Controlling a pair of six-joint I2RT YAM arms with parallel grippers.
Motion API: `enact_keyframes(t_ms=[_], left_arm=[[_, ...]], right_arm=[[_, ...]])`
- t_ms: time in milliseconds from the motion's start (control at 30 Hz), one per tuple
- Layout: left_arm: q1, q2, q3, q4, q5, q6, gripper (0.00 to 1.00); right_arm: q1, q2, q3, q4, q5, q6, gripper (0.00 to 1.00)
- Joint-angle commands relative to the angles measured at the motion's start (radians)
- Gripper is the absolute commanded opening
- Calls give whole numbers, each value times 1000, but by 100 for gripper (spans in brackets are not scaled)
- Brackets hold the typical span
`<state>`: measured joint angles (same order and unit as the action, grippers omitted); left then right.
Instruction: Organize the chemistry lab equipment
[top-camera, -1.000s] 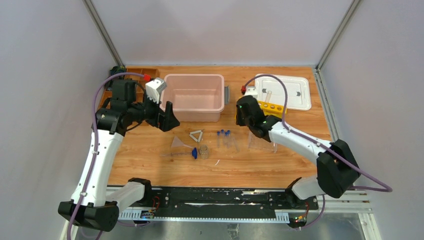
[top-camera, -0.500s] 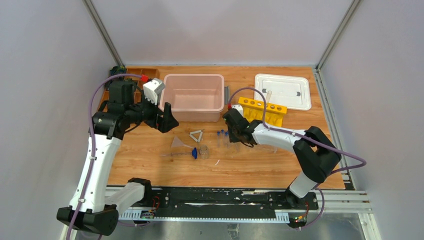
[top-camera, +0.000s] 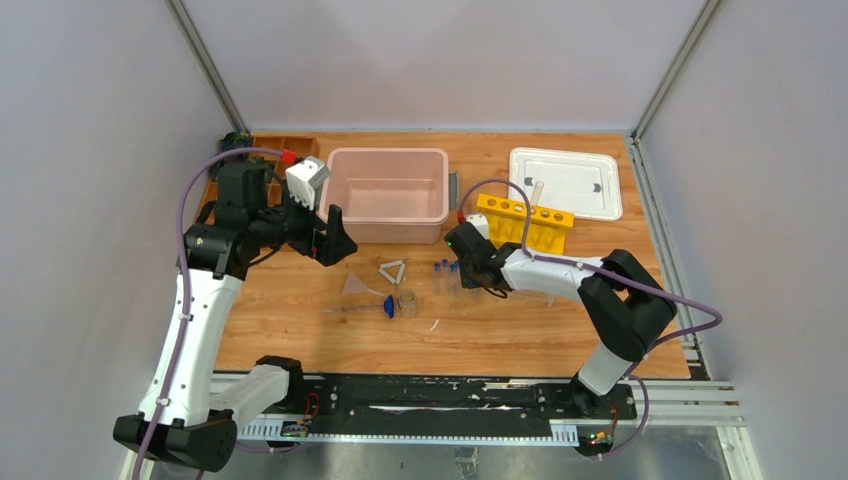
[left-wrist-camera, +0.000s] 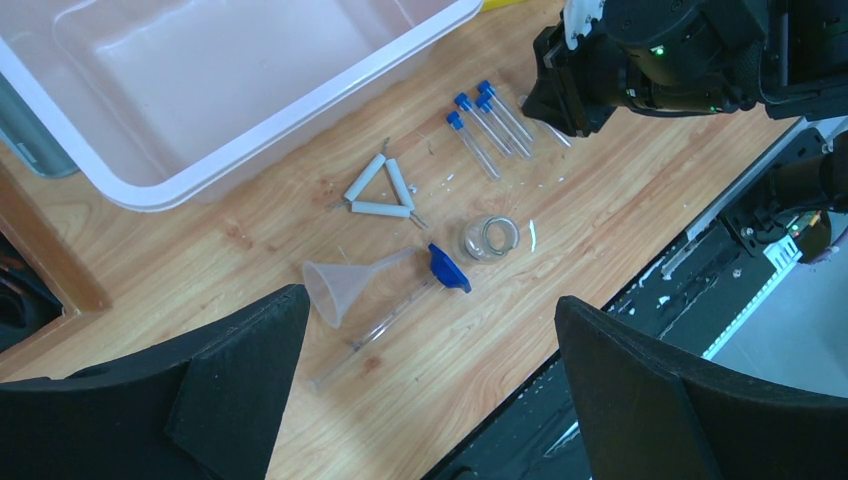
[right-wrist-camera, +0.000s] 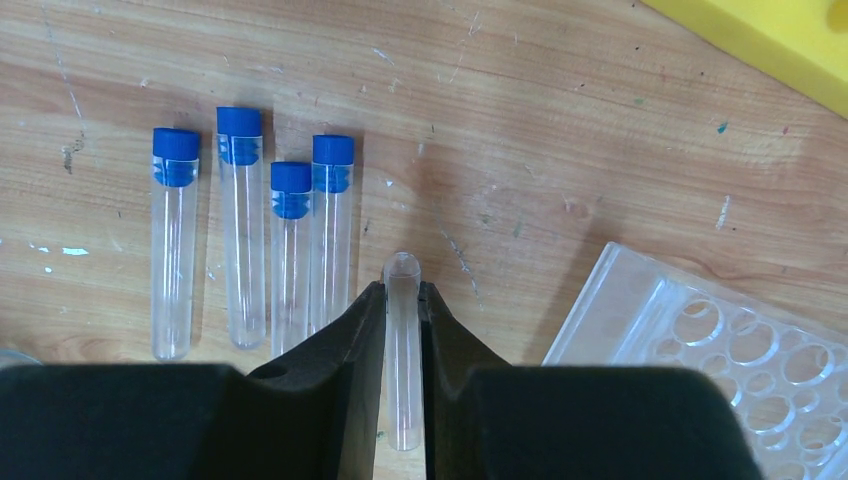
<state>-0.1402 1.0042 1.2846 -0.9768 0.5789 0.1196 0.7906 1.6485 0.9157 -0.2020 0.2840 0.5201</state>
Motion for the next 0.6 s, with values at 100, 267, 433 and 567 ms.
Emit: enact_keyframes(t_ms=[100, 267, 433, 567], left_arm=[[-4, -14, 31, -1, 2, -8, 100], [-4, -18, 34, -11, -4, 2, 100], [-4, -18, 46, -26, 0, 12, 100], [-4, -26, 46, -26, 23, 16, 100]], right_arm=[[1, 42, -28, -21, 51, 27, 26], [-17, 42, -16, -32, 32, 34, 31], [-20, 15, -12, -49, 18, 41, 17], [-21, -73, 8, -84, 7, 56, 0]])
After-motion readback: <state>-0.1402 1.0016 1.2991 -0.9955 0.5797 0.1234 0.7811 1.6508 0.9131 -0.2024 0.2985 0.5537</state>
